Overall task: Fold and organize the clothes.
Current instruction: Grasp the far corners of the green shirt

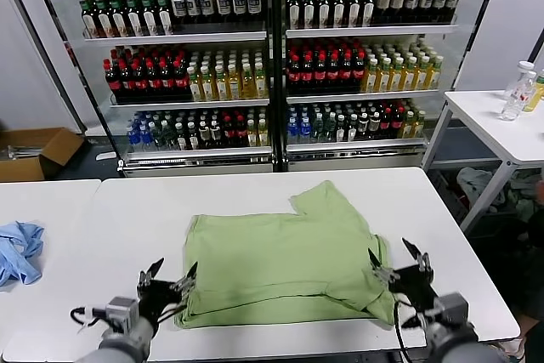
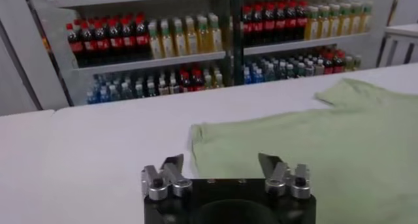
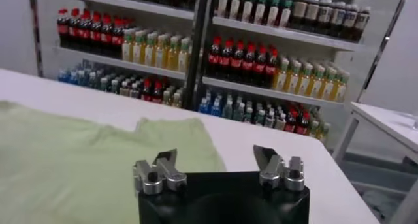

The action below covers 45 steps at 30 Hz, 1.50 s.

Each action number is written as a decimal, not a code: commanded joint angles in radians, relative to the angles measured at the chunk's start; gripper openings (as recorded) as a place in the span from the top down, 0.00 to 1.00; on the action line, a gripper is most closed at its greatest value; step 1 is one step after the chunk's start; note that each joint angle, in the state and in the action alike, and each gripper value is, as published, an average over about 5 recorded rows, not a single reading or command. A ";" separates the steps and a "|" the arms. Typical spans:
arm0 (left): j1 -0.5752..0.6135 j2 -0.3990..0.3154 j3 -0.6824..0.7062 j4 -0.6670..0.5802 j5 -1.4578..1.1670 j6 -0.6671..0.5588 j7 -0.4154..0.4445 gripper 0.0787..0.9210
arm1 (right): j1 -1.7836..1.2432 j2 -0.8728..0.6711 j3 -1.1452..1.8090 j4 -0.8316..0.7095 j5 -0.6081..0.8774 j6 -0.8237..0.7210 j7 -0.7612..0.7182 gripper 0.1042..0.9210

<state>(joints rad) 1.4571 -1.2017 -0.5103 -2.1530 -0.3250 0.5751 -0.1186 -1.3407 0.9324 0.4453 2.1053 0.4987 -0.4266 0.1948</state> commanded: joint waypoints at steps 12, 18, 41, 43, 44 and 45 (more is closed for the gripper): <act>-0.620 -0.022 0.226 0.677 -0.022 0.002 -0.031 0.12 | 0.835 0.140 -0.432 -0.745 0.143 -0.131 -0.029 0.12; -0.672 -0.019 0.266 0.743 -0.036 0.003 -0.039 0.12 | 0.906 0.223 -0.467 -0.900 0.135 -0.132 -0.044 0.12; -0.574 0.008 0.259 0.669 -0.137 0.002 0.008 0.49 | 0.915 0.303 -0.492 -1.073 0.170 -0.114 -0.122 0.53; -0.568 0.009 0.252 0.662 -0.151 0.001 0.014 0.56 | 0.913 0.299 -0.491 -1.063 0.170 -0.101 -0.124 0.60; -0.565 0.010 0.249 0.658 -0.158 0.000 0.016 0.59 | 0.912 0.297 -0.490 -1.056 0.169 -0.093 -0.125 0.62; -0.563 0.010 0.245 0.653 -0.166 -0.002 0.018 0.63 | 0.909 0.293 -0.489 -1.045 0.168 -0.085 -0.126 0.67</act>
<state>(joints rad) 0.8741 -1.1917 -0.2615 -1.4893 -0.4412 0.5740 -0.1169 -0.4506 1.2115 -0.0279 1.0906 0.6521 -0.5285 0.0812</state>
